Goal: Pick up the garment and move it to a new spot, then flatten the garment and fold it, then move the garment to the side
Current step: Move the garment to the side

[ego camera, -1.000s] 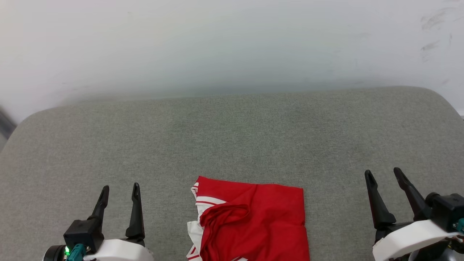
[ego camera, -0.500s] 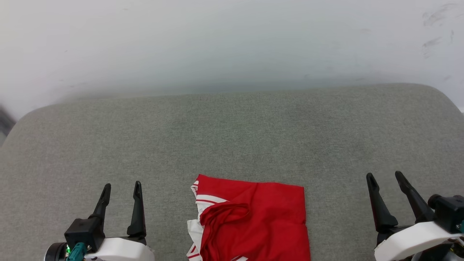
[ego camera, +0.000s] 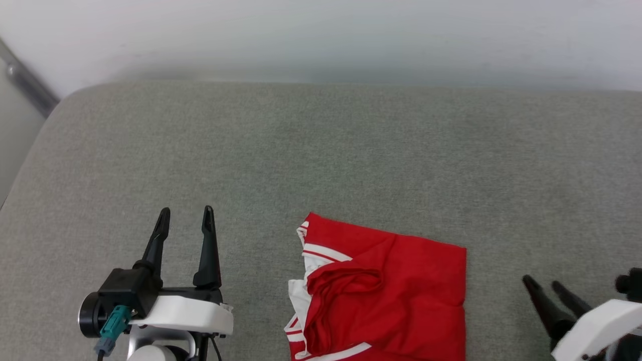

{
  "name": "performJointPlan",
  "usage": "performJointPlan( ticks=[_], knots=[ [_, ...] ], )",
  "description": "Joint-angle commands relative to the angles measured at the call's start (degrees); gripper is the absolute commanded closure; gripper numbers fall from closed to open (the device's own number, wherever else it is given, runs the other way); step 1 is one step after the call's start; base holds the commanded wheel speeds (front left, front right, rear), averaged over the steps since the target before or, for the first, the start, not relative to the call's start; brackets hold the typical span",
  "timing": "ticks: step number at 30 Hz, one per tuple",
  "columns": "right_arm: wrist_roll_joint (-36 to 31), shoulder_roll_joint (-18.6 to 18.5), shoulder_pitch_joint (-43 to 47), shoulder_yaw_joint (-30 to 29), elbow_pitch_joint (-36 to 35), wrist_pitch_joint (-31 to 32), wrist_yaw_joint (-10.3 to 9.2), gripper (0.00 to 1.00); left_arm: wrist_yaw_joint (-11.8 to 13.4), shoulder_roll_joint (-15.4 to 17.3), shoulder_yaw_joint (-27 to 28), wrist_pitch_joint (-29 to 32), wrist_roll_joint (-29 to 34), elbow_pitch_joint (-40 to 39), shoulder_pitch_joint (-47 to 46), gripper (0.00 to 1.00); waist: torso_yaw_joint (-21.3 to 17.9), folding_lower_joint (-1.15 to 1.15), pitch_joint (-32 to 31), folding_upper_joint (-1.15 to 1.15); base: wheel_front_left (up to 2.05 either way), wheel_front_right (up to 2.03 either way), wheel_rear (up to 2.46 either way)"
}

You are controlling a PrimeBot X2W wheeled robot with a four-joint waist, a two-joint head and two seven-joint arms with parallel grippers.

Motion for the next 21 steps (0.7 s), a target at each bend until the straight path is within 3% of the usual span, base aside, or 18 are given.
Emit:
performJointPlan(
  ticks=[1, 3, 10, 15, 16, 17, 21],
  knots=[
    [2.25, 0.17, -1.45, 1.46, 0.43, 1.08, 0.0, 0.0, -0.39, -0.53, 0.35, -0.13, 0.43, 0.13, -0.94, 0.0, 2.48, 0.0, 2.79, 0.0, 0.0, 0.0, 0.0],
    [5.11, -1.23, -2.12, 3.67, 2.01, 3.35, -0.02, 0.0, -1.31, -1.44, 0.76, -0.13, 0.91, 0.52, -1.7, 0.0, 3.46, 0.0, 4.2, 0.0, 0.0, 0.0, 0.0],
    [14.69, -0.75, -4.51, 10.3, 7.32, 9.47, -0.06, 0.0, -3.93, -4.2, 2.86, -0.13, 2.81, 1.2, -3.69, 0.0, 5.29, 0.0, 7.3, 0.0, 0.0, 0.0, 0.0],
    [17.5, -0.26, -4.91, 13.72, 11.51, 13.42, -0.24, 0.0, -5.4, -5.14, 4.62, -0.13, 4.24, 1.94, -4.49, 0.0, 5.38, 0.0, 8.47, 0.0, 0.0, 0.0, 0.0],
    [17.88, -0.07, -5.08, 14.16, 11.94, 13.73, -0.35, 0.61, -5.62, -5.23, 4.85, -0.13, 4.4, 2.05, -4.56, 0.0, 5.38, 0.0, 8.53, 0.0, 0.0, 0.0, 0.0],
    [18.14, -0.01, -5.3, 14.51, 12.21, 13.93, -0.35, 1.0, -5.96, -5.37, 5.16, -0.13, 4.7, 2.18, -4.62, 0.0, 5.34, 0.0, 8.54, 0.0, 0.0, 0.0, 0.0],
    [19.05, -0.2, -6.87, 16.02, 10.59, 12.75, -0.07, 1.0, -6.83, -5.87, 6.16, -0.13, 5.4, 3.05, -4.47, 0.0, 5.06, 0.0, 7.64, 0.0, 0.0, 0.0, 0.0]
  ],
)
